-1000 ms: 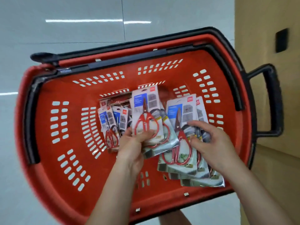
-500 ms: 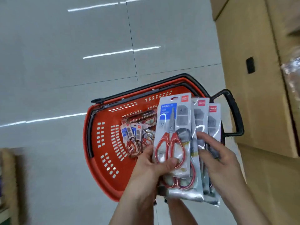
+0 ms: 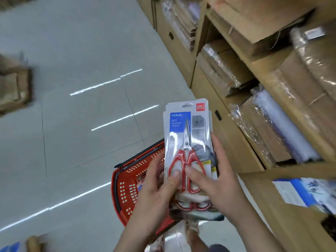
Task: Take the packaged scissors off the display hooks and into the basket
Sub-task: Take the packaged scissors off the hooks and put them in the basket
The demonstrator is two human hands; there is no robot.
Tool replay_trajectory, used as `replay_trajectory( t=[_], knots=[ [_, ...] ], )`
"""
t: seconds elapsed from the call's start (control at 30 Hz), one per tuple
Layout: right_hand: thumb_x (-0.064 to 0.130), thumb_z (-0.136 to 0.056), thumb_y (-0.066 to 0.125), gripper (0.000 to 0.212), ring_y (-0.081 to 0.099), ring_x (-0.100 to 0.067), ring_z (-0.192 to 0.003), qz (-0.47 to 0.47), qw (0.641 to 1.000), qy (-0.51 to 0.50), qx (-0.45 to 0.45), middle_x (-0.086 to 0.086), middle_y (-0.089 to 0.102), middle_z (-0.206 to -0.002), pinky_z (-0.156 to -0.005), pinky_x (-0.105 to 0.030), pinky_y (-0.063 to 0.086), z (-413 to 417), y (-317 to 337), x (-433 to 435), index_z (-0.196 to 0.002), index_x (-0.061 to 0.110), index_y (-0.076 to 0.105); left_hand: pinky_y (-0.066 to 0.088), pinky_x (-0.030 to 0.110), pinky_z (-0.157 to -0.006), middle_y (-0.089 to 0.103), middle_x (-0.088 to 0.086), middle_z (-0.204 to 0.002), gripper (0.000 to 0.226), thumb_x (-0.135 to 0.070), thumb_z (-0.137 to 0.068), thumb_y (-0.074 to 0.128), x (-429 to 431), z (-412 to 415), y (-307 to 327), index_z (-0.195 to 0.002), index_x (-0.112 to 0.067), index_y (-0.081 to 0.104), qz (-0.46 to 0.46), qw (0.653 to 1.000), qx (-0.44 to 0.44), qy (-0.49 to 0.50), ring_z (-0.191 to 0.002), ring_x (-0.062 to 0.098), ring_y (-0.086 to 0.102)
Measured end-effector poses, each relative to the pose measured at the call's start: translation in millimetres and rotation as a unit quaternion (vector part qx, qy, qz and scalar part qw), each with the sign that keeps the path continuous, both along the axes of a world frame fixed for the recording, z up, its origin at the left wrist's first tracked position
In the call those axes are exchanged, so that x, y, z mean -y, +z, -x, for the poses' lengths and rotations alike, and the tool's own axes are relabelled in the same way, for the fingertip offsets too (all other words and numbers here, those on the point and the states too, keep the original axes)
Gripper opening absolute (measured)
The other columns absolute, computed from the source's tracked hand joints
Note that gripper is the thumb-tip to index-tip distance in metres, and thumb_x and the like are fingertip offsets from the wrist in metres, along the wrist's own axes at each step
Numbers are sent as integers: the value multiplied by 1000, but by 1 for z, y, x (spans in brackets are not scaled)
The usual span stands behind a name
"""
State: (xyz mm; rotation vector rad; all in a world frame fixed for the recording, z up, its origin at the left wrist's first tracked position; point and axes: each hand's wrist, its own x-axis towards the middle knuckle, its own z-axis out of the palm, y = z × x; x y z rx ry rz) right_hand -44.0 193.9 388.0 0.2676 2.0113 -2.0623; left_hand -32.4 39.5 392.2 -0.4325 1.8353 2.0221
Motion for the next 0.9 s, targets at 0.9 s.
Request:
replay_trajectory(
  t=[0.9],
  knots=[
    [28, -69, 84, 57, 38, 29, -119, -108, 883, -421, -179, 45, 52, -126, -98, -11, 42, -270, 222, -138, -110, 62, 63, 58, 48, -80, 75, 1, -92, 19, -38, -96, 58, -215, -122, 219, -101, -20, 62, -73, 948, -209, -229, -89, 18, 73]
  ],
)
